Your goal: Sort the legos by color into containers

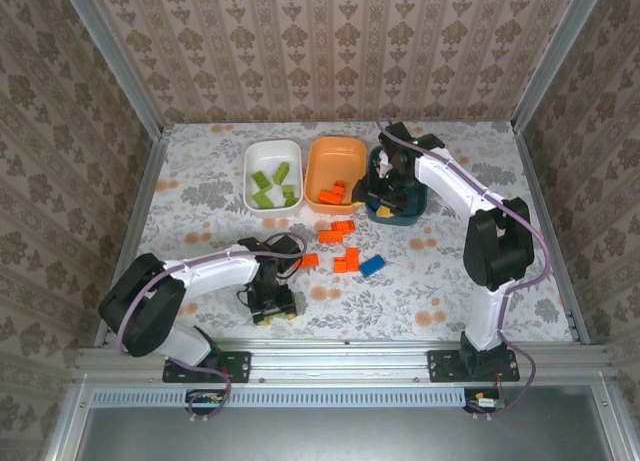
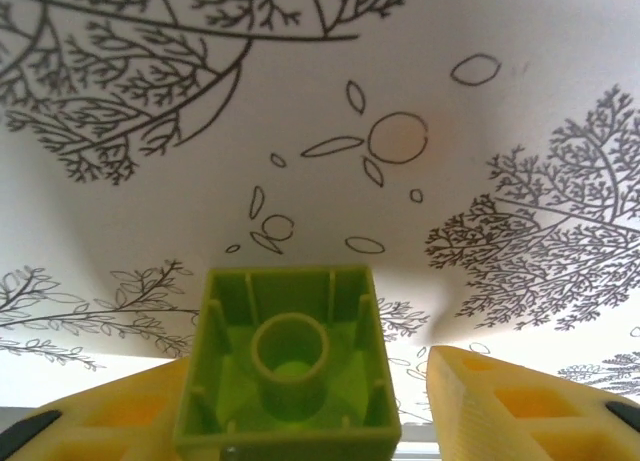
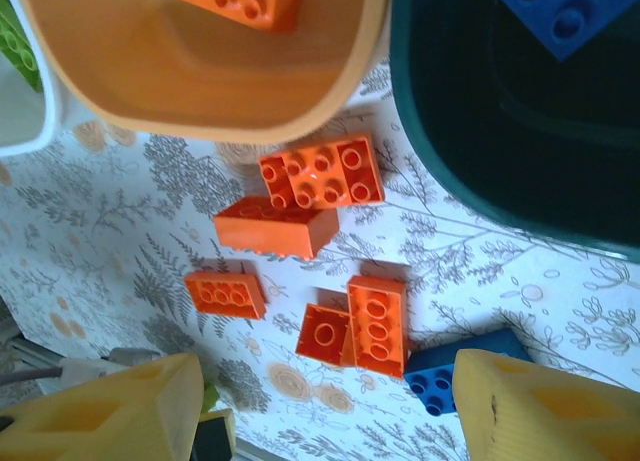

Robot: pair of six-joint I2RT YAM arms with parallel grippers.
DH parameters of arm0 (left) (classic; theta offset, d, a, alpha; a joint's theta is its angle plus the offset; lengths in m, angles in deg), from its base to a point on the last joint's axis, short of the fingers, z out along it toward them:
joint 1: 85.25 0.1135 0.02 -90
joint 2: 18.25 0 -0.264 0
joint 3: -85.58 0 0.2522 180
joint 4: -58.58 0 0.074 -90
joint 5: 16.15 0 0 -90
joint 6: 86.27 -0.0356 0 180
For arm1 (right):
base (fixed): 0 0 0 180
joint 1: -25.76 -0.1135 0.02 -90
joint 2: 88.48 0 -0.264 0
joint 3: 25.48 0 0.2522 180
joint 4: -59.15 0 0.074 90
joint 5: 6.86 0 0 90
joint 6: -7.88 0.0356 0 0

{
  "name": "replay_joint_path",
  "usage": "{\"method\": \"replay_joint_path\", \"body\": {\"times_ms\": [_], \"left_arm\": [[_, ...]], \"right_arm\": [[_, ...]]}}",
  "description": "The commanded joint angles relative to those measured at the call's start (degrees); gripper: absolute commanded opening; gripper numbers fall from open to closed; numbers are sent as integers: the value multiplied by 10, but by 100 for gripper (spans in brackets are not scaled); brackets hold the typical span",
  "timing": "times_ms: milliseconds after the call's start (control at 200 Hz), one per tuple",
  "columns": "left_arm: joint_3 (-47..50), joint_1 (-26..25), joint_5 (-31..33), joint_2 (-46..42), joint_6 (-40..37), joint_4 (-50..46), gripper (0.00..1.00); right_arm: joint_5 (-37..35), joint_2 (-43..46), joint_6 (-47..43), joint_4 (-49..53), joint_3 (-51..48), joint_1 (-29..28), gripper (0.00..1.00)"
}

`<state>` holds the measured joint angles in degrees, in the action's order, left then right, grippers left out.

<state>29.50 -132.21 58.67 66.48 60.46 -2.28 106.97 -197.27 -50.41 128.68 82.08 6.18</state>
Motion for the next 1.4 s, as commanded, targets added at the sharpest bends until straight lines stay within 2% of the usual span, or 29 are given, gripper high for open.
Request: {"method": "replay_joint_path", "body": {"times_ms": [0, 85, 220, 460, 570, 695, 810, 965, 1165, 1395], "left_arm": [[-20, -2, -6, 9, -21, -4, 48], [-20, 0, -8, 15, -28, -4, 41], [-21, 3, -10, 16, -33, -8, 25], [-55, 42, 1, 2, -64, -34, 23], [-100, 90, 9, 1, -104, -56, 24], [-179, 167, 17, 14, -157, -77, 23], [-288, 244, 18, 64, -203, -95, 23], [-460, 301, 11, 176, -251, -125, 24], [-638, 333, -8, 319, -282, -170, 24], [-728, 340, -19, 400, -284, -194, 24]], "right_arm": [[-1, 36, 6, -17, -20, -7, 68], [-1, 39, 8, -20, -27, -9, 67], [-2, 37, 7, -20, -26, -10, 67], [0, 26, 6, -18, -17, -12, 67], [-2, 25, 1, -12, -15, -12, 67], [-5, 31, -6, -7, -26, -12, 67], [-6, 47, -1, -15, -52, -12, 67], [-6, 79, 10, -27, -98, -13, 67], [-26, 130, 9, -19, -147, -13, 67], [-61, 181, -9, 5, -199, -6, 68]]}}
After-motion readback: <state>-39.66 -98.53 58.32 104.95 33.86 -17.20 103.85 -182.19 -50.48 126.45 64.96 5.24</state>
